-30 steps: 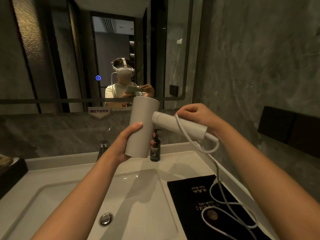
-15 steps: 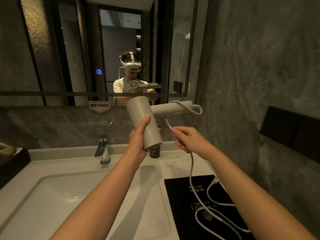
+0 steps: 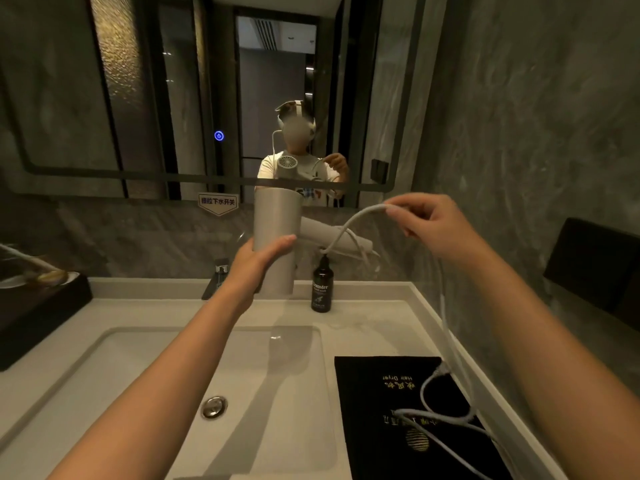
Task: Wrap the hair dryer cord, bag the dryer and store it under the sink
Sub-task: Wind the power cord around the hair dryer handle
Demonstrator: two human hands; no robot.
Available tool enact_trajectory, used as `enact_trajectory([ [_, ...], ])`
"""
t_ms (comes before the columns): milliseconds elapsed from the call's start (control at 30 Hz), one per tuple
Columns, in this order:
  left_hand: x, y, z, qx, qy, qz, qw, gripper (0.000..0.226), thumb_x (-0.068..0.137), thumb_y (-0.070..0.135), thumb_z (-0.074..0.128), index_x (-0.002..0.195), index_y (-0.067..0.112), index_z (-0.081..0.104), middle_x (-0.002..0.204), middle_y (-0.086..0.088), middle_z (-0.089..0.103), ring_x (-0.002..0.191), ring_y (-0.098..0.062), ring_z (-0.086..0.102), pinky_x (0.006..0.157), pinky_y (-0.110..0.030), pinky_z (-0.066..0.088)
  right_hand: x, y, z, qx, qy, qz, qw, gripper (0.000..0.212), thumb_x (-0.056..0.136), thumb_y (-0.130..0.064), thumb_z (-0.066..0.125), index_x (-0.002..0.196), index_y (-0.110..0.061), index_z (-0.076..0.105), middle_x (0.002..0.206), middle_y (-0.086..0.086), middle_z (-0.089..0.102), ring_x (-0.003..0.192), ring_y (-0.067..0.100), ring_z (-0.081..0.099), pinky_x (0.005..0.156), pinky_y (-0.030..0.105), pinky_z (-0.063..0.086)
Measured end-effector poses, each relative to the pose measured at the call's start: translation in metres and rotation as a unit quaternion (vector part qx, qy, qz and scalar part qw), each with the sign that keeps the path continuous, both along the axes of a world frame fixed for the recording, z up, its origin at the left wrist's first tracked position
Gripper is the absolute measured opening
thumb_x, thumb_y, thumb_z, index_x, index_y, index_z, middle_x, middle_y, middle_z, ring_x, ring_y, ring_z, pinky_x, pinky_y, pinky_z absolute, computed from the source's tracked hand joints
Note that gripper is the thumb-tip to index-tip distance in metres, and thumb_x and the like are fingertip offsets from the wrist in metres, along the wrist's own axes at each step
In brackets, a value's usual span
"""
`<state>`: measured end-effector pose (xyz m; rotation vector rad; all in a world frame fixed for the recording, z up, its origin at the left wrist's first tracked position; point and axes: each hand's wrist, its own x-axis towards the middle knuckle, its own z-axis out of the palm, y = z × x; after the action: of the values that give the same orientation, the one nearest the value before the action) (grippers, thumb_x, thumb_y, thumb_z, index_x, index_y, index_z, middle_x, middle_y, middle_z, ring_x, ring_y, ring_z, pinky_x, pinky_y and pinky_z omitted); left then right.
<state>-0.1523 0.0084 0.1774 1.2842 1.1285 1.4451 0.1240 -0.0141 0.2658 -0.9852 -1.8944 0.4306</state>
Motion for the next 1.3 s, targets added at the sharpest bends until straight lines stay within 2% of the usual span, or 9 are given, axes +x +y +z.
enact_trajectory([
  [167, -0.018, -0.021, 0.011, -0.014, -0.005, -0.121, 0.992, 0.078, 0.052, 0.050, 0.077, 0.116, 0.013, 0.055, 0.098, -0.015, 0.066, 0.072, -0.018, 0.068, 0.064, -0.034, 0.058, -0.007, 0.018, 0.017, 0.030, 0.033, -0.018, 0.999, 0.011, 0.086, -0.025, 0.065, 0.091, -0.032, 0.072, 0.068, -0.006, 0.063, 0.064, 0.008, 0.053, 0.059, 0.017, 0.045],
  [267, -0.024, -0.026, 0.015, -0.051, -0.051, -0.196, 0.978, 0.094, 0.037, 0.052, 0.087, 0.116, 0.012, 0.055, 0.089, -0.011, 0.070, 0.071, -0.020, 0.067, 0.063, -0.033, 0.058, -0.018, 0.024, 0.012, 0.010, 0.035, -0.016, 0.999, 0.011, 0.087, -0.025, 0.064, 0.091, -0.032, 0.070, 0.078, 0.000, 0.068, 0.067, 0.006, 0.056, 0.059, 0.015, 0.048],
  [400, -0.018, -0.026, 0.022, -0.043, -0.101, -0.275, 0.955, 0.092, 0.039, 0.047, 0.089, 0.116, 0.010, 0.055, 0.087, -0.013, 0.069, 0.069, -0.023, 0.066, 0.062, -0.034, 0.057, -0.041, 0.025, -0.006, -0.061, 0.020, 0.010, 0.998, 0.016, 0.090, -0.022, 0.059, 0.101, -0.027, 0.069, 0.090, 0.003, 0.070, 0.081, 0.014, 0.061, 0.067, 0.019, 0.051],
  [533, -0.007, -0.025, 0.030, -0.019, -0.167, -0.264, 0.950, 0.088, 0.039, 0.044, 0.090, 0.114, 0.010, 0.057, 0.086, -0.012, 0.070, 0.069, -0.022, 0.067, 0.062, -0.033, 0.059, -0.062, 0.015, -0.036, -0.159, 0.112, 0.084, 0.977, 0.028, 0.092, -0.003, 0.052, 0.119, 0.001, 0.057, 0.064, -0.008, 0.065, 0.053, -0.004, 0.059, 0.048, 0.009, 0.045],
  [667, 0.003, -0.015, 0.031, 0.008, -0.213, -0.170, 0.962, 0.065, 0.062, 0.041, 0.081, 0.115, 0.011, 0.058, 0.088, -0.009, 0.069, 0.071, -0.018, 0.069, 0.064, -0.032, 0.059, -0.070, 0.010, -0.055, -0.169, 0.001, 0.053, 0.984, 0.030, 0.098, -0.027, 0.045, 0.123, -0.021, 0.060, 0.065, 0.003, 0.055, 0.045, 0.002, 0.043, 0.041, 0.012, 0.033],
  [833, 0.006, 0.001, 0.017, 0.021, -0.182, -0.040, 0.982, 0.074, 0.068, 0.043, 0.077, 0.129, 0.012, 0.051, 0.107, -0.015, 0.066, 0.086, -0.023, 0.068, 0.065, -0.035, 0.055, -0.057, 0.001, -0.052, -0.141, -0.090, 0.038, 0.985, 0.021, 0.094, -0.022, 0.053, 0.111, -0.022, 0.066, 0.061, -0.012, 0.059, 0.051, -0.004, 0.050, 0.052, 0.012, 0.040],
  [967, 0.002, 0.003, 0.010, 0.033, -0.069, 0.021, 0.997, 0.078, 0.064, 0.051, 0.076, 0.129, 0.016, 0.050, 0.114, -0.014, 0.064, 0.100, -0.027, 0.065, 0.076, -0.040, 0.056, -0.033, -0.009, -0.028, -0.096, -0.121, 0.018, 0.988, 0.012, 0.090, -0.024, 0.060, 0.093, -0.022, 0.071, 0.063, -0.010, 0.059, 0.052, -0.004, 0.050, 0.052, 0.014, 0.040],
  [1100, -0.009, -0.002, 0.006, 0.017, -0.016, 0.008, 1.000, 0.081, 0.060, 0.056, 0.076, 0.127, 0.018, 0.050, 0.111, -0.013, 0.065, 0.099, -0.029, 0.066, 0.081, -0.046, 0.057, -0.011, -0.015, -0.005, -0.057, -0.072, 0.009, 0.996, 0.013, 0.085, -0.031, 0.065, 0.088, -0.021, 0.072, 0.069, 0.005, 0.063, 0.061, 0.010, 0.052, 0.057, 0.022, 0.043],
  [1300, -0.016, -0.021, 0.007, 0.022, 0.028, -0.102, 0.994, 0.068, 0.059, 0.052, 0.074, 0.115, 0.018, 0.057, 0.103, -0.015, 0.069, 0.077, -0.018, 0.070, 0.066, -0.034, 0.056, -0.013, -0.008, 0.015, 0.006, 0.017, -0.023, 1.000, 0.008, 0.086, -0.025, 0.065, 0.086, -0.024, 0.073, 0.071, -0.007, 0.066, 0.060, -0.004, 0.057, 0.054, 0.007, 0.043],
])
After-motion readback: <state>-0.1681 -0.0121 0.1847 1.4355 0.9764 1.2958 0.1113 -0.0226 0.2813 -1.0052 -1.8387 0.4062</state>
